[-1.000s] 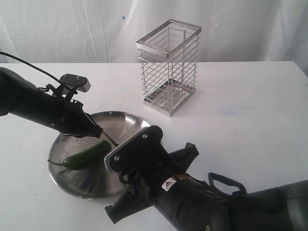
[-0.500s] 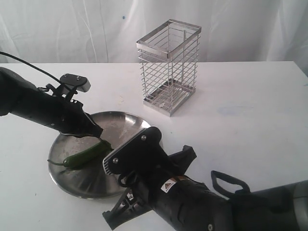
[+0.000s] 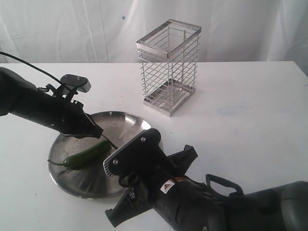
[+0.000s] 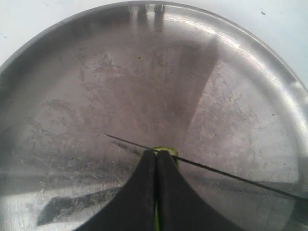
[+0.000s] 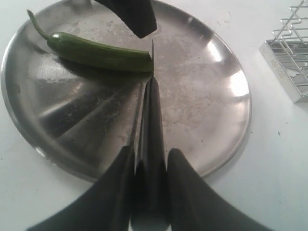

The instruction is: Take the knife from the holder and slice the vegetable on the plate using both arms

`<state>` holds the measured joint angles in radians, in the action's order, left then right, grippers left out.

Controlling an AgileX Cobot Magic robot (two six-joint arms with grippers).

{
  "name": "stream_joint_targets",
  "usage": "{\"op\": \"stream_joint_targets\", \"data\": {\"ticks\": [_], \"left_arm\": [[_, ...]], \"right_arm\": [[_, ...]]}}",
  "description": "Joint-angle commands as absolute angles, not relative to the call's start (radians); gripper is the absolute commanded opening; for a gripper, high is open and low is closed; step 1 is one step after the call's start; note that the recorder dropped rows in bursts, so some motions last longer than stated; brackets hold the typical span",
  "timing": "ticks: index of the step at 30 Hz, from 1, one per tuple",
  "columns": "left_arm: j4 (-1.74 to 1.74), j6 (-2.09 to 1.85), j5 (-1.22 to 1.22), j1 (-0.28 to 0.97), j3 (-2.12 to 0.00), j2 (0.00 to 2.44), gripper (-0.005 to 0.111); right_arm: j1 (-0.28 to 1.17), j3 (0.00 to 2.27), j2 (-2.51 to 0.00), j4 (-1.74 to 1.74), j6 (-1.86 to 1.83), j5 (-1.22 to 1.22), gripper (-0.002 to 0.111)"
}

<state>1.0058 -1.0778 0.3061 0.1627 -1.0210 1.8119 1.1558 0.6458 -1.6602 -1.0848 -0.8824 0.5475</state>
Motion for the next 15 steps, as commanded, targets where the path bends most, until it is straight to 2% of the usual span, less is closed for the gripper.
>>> {"op": "stream_joint_targets", "data": {"ticks": [1,15], "left_arm": [[1.017,-1.076,0.334,0.164,-1.026,1.808,0.0],[0.986,-1.076,0.338,0.164,-1.026,1.808,0.0]], "right_arm": [[1.156,0.639,-1.657,-1.077,-0.889,0.563,0.0],[1.156,0.639,-1.619,-1.077,-0.914,0.523,0.0]]}}
